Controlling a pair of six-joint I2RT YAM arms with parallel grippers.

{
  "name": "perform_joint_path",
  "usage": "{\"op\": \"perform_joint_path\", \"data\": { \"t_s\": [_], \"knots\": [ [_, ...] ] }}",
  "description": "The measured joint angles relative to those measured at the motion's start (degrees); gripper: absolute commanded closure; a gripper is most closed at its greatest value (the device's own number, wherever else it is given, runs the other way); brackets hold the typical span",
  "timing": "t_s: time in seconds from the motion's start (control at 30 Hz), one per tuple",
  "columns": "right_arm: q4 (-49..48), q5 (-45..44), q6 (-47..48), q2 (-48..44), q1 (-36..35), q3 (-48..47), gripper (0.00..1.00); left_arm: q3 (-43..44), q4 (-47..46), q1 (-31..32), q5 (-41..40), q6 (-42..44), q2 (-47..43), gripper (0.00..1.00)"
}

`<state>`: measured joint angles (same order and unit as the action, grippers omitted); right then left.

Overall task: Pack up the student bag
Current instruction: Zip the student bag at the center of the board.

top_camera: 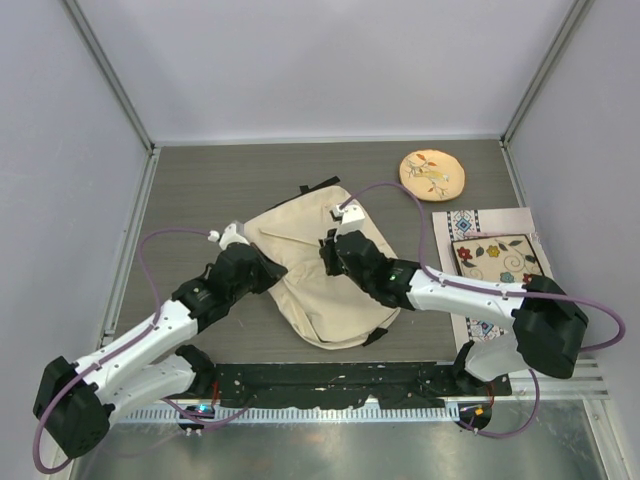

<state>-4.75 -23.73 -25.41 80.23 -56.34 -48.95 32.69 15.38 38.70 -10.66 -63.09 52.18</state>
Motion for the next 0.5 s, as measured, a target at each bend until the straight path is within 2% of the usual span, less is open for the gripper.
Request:
{"op": "perform_joint_path", "data": {
  "t_s": [0.5],
  "knots": [
    [-2.4, 3.7, 1.3, -5.8, 1.9, 4.8, 0.99, 0.8, 3.8, -2.4, 1.3, 0.7, -1.7, 1.00]
  ]
}}
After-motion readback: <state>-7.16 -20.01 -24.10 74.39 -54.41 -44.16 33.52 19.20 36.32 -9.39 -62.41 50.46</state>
